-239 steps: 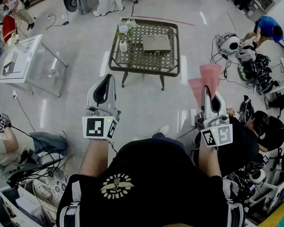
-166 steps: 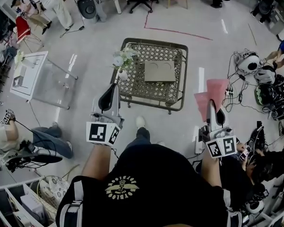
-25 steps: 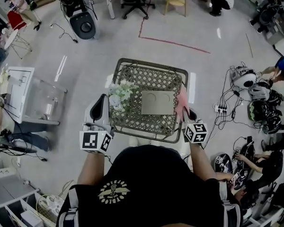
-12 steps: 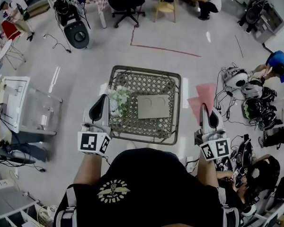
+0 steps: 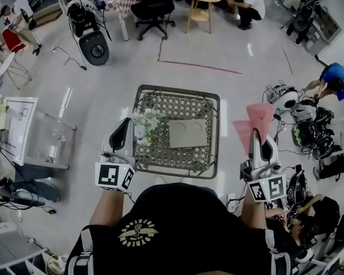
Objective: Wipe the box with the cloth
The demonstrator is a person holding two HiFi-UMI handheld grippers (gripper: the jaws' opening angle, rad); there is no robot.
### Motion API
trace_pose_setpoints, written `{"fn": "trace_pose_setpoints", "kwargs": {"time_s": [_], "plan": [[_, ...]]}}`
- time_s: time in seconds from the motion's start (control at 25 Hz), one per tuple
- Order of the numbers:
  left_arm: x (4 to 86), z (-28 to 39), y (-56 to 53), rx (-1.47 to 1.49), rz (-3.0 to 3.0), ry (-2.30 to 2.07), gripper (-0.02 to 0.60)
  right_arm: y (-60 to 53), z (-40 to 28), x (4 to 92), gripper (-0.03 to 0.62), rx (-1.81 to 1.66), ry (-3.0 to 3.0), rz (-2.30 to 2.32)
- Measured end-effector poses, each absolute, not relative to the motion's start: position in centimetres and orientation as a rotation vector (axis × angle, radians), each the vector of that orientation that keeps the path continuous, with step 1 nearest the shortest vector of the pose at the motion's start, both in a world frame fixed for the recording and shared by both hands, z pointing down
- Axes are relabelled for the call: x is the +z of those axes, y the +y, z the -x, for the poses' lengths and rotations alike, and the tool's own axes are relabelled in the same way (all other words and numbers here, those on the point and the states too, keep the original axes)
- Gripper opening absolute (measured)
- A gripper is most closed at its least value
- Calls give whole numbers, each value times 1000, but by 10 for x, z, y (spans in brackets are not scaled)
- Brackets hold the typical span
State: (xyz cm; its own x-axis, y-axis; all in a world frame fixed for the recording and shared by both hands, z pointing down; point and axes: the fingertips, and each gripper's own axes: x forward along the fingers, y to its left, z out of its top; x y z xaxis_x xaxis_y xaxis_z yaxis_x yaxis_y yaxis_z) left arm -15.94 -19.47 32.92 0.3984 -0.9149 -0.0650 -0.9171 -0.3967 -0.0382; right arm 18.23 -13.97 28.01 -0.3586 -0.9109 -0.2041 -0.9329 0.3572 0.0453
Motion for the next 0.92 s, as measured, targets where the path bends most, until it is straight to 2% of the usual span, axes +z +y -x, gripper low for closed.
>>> {"fn": "trace_pose_setpoints", "kwargs": {"time_s": [0.92], "plan": [[350,217,-206,71,2609,1685,0,-148,-132,286,17,192,2456,1722]]}}
